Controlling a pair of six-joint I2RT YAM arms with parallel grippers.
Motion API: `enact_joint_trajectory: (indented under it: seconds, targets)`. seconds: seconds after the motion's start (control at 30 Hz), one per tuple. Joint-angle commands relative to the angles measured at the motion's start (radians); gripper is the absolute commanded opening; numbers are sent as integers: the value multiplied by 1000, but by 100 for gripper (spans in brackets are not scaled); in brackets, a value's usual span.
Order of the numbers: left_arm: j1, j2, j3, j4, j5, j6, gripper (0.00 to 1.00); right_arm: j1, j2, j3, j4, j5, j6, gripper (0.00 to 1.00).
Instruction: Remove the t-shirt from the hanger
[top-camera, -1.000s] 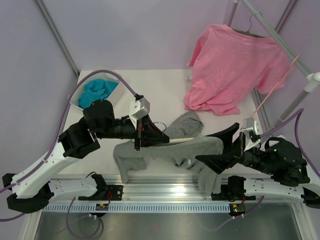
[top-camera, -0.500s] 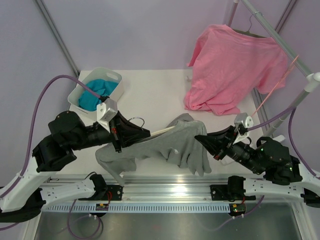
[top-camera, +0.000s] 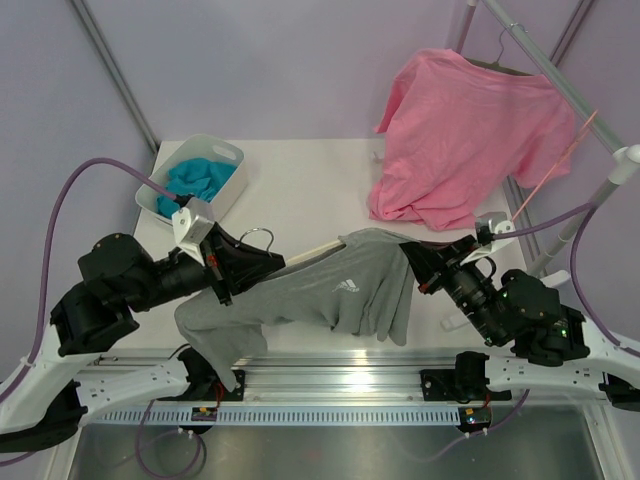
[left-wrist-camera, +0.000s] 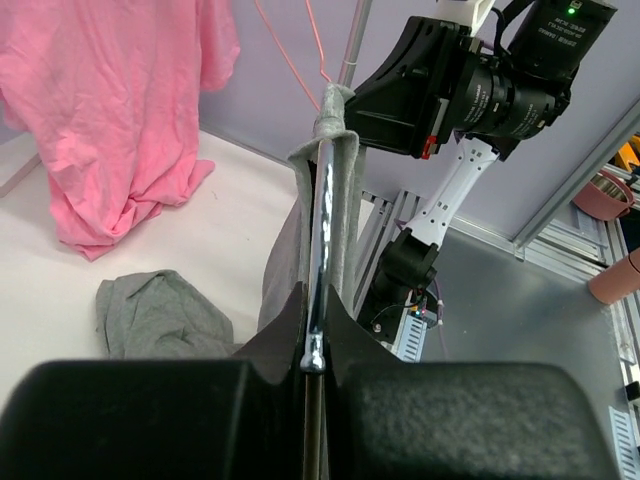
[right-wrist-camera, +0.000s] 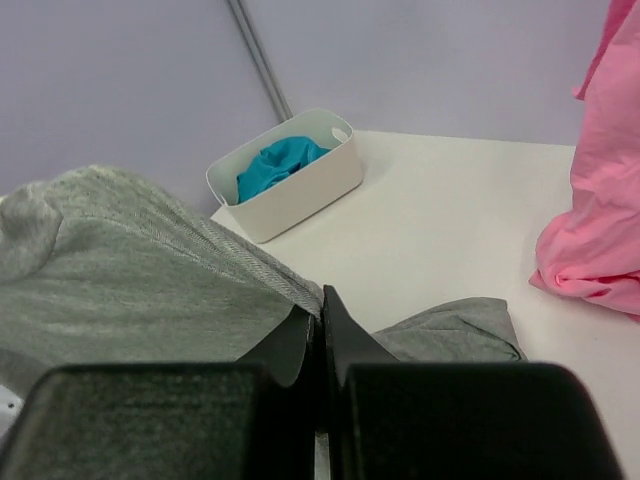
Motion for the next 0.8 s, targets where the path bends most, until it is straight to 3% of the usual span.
enact_joint_trajectory:
  seconds: [0.0, 0.47, 0.77]
  targets:
    - [3, -37, 37, 75, -61, -24, 0, -4, -37, 35, 41, 246, 35, 0]
    - [3, -69, 26, 60, 31, -4, 0, -4, -69, 115, 34, 354, 43, 0]
    - [3, -98, 26, 137, 28, -35, 0, -4, 31, 155, -178, 403, 194, 0]
